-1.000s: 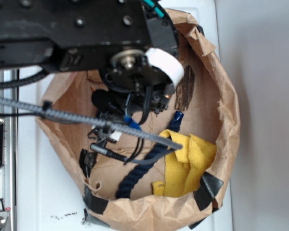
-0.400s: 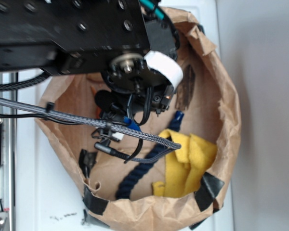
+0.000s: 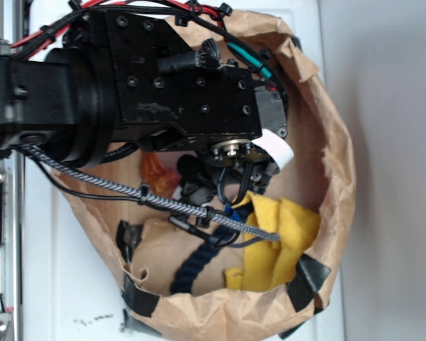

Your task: Grab the shell.

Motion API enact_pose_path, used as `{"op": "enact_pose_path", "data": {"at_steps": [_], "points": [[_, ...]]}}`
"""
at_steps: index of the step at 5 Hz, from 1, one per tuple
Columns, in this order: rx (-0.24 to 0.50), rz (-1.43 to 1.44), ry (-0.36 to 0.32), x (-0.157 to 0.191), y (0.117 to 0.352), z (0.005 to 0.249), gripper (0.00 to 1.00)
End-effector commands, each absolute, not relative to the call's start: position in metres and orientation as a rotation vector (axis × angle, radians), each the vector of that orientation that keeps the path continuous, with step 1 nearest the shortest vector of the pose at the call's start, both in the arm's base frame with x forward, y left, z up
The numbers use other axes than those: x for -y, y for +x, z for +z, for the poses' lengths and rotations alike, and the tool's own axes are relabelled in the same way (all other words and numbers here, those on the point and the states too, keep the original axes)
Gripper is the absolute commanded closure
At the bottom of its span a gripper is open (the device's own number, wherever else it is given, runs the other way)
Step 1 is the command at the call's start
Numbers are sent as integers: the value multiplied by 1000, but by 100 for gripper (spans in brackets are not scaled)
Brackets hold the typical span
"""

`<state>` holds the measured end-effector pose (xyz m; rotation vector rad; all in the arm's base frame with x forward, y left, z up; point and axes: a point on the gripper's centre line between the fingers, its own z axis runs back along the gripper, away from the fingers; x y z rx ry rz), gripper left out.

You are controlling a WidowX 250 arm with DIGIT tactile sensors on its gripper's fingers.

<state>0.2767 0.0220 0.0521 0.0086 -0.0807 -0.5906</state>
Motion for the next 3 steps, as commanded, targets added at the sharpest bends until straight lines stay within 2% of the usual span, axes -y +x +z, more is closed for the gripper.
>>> {"op": "enact_pose_path", "data": {"at_steps": [1, 2, 3], "points": [[126, -703, -35, -13, 274, 76, 0], [98, -706, -101, -18, 274, 84, 0], [82, -731, -82, -16, 266, 72, 0]]}}
